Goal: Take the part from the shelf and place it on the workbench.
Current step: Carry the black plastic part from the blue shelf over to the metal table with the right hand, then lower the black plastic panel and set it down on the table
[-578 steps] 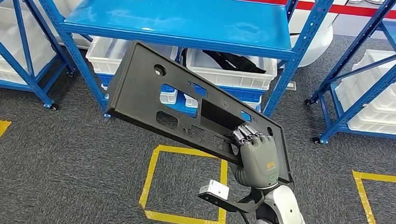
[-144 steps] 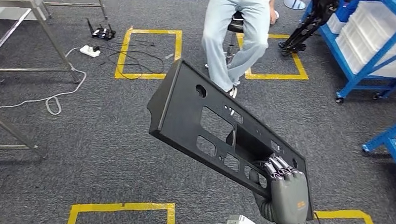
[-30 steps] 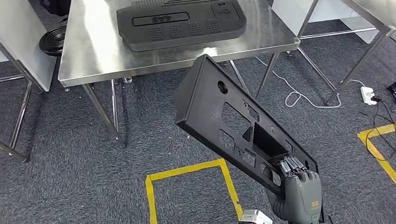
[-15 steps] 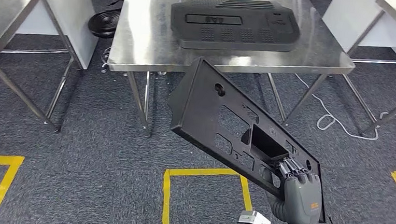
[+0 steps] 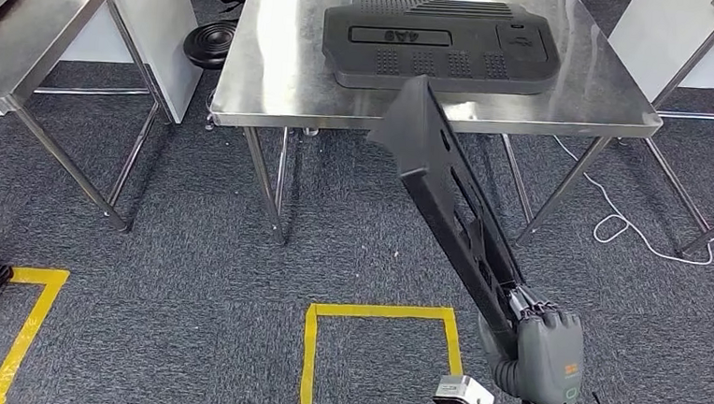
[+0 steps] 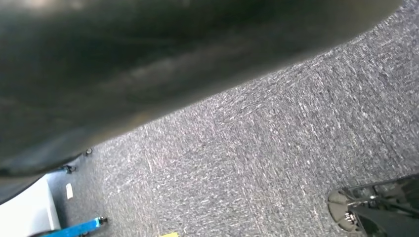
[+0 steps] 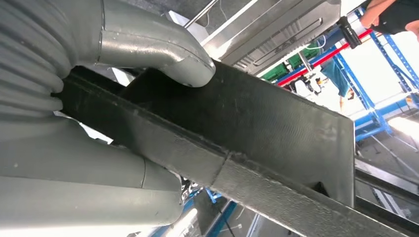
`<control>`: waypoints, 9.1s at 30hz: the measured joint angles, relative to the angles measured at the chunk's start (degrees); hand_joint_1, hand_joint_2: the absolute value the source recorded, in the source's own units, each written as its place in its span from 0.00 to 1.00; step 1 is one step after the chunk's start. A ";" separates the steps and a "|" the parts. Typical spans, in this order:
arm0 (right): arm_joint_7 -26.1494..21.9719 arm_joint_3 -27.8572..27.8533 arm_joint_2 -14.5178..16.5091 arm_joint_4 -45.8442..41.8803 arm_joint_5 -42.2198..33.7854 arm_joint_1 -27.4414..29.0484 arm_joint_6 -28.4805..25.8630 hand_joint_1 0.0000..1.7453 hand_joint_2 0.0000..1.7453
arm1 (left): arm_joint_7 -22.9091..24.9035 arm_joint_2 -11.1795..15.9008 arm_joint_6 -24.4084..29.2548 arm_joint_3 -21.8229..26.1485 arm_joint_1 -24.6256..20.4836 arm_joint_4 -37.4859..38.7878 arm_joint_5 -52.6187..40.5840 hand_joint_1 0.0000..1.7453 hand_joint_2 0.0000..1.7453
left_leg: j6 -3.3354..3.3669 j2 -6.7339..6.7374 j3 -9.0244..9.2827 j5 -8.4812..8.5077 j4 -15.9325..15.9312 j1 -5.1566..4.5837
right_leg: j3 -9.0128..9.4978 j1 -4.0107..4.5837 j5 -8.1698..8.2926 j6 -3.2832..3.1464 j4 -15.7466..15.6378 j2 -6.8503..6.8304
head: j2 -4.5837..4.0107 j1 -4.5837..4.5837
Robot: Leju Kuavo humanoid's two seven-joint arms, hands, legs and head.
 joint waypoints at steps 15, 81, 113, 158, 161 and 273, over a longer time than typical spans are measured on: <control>-0.04 -0.01 0.28 0.00 -1.10 -0.20 0.00 0.94 1.00 | 0.99 0.01 -0.13 0.00 0.00 0.00 0.00 0.00 0.00 | -0.86 -0.01 -0.14 -0.02 -0.13 -0.15 | -0.68 -0.21 -0.12 -0.26 0.05 0.00 | 0.00 0.03; -1.45 -0.57 1.30 0.63 -3.81 -0.86 1.22 1.00 1.00 | 1.27 -0.03 -0.87 1.14 0.08 -0.20 0.11 0.00 0.00 | -2.59 2.76 -3.24 -3.70 9.06 1.23 | 1.15 -1.71 -1.14 -0.74 0.74 -0.46 | 0.00 -0.56; -4.53 -1.63 2.01 0.64 -10.75 -1.15 3.57 1.00 1.00 | 0.84 -0.01 -0.90 1.66 0.13 -0.26 0.01 0.00 0.00 | -3.95 2.49 -1.08 -2.47 5.56 1.93 | 1.13 -1.87 -1.02 0.00 0.69 0.12 | 0.00 -0.81; -5.66 -2.87 2.52 0.46 -12.69 -0.82 4.39 1.00 1.00 | 0.84 -0.04 -0.85 1.67 -0.02 -0.35 0.01 0.00 0.00 | -0.32 3.34 3.65 -5.15 1.57 1.11 | -8.78 -0.91 -1.12 2.34 11.39 -0.14 | 0.00 -0.89; -5.75 -2.87 2.54 0.46 -12.46 -0.86 4.39 1.00 1.00 | 0.84 -0.11 -0.85 1.67 -0.05 -0.35 0.00 0.00 0.00 | -0.94 3.70 4.57 -6.14 1.49 0.77 | -4.98 -0.08 2.85 1.66 2.07 -1.44 | 0.00 -0.86; 3.12 -21.58 -15.26 9.16 -7.10 -18.95 23.54 1.00 1.00 | 2.36 -0.49 -0.49 3.12 0.38 -0.80 0.00 0.00 0.00 | 0.49 2.63 0.58 -2.23 1.20 0.58 | -1.15 -0.54 -1.20 1.20 2.09 0.05 | 0.00 0.04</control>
